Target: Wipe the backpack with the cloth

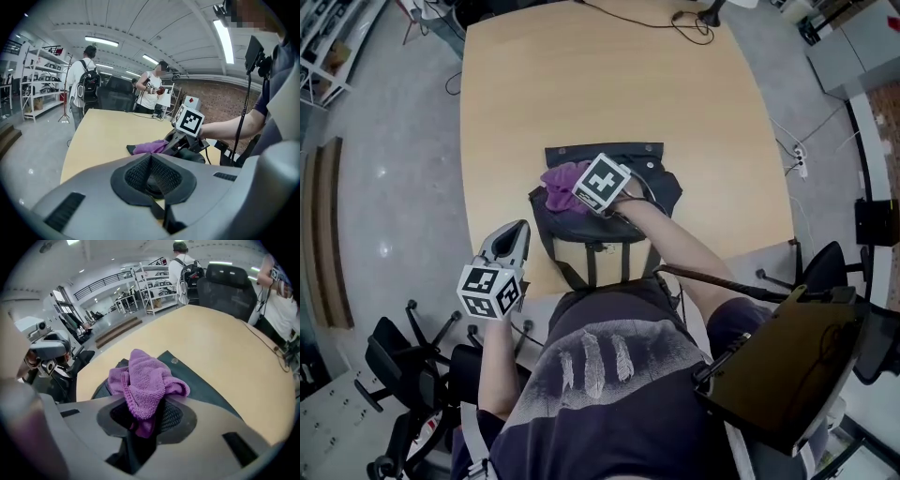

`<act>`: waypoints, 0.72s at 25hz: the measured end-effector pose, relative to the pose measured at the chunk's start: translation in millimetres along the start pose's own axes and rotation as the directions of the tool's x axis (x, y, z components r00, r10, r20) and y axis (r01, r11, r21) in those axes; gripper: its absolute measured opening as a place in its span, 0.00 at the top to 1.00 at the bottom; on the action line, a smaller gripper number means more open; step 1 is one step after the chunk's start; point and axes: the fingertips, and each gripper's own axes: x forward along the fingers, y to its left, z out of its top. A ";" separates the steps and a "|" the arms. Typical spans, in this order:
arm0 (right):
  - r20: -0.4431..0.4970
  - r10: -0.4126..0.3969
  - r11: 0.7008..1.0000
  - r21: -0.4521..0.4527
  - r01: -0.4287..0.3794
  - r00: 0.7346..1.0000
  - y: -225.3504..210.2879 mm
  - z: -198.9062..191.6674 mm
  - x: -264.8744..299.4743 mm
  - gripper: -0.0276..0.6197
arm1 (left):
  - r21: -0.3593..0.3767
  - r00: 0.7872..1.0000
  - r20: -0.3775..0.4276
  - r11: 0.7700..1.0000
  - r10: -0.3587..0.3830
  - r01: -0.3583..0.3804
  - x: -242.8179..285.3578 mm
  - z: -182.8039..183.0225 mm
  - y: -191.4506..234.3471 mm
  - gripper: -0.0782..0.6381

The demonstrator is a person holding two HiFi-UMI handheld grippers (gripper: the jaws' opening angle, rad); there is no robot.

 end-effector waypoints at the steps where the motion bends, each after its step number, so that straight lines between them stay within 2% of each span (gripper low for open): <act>1: -0.005 -0.025 1.000 0.006 0.025 1.000 -10.4 -7.8 -4.3 0.79 | 0.007 1.000 0.000 1.000 -0.007 0.007 2.5 1.2 -3.4 0.88; 4: -0.044 -0.095 0.995 0.028 0.096 0.995 -43.0 -39.3 -16.6 0.79 | 0.024 1.000 -0.003 0.999 -0.027 0.028 8.7 5.2 -14.0 0.88; 6: -0.050 -0.112 0.992 0.059 0.115 0.992 -60.0 -54.0 -23.3 0.79 | 0.039 0.999 -0.004 0.998 -0.040 0.041 13.8 9.6 -20.1 0.88; 8: -0.046 -0.126 0.989 0.078 0.129 0.991 -70.8 -60.9 -29.8 0.79 | 0.051 0.998 -0.007 0.997 -0.054 0.055 19.3 12.6 -27.7 0.88; 14: -0.069 -0.238 0.966 0.087 0.243 0.969 -116.3 -82.4 -57.8 0.79 | 0.108 0.997 -0.001 0.992 -0.073 0.072 27.1 25.8 -46.5 0.88; 18: -0.084 -0.268 0.947 0.158 0.279 0.960 -142.2 -102.9 -68.7 0.79 | 0.119 0.994 -0.027 0.987 -0.101 0.104 39.4 25.7 -58.7 0.88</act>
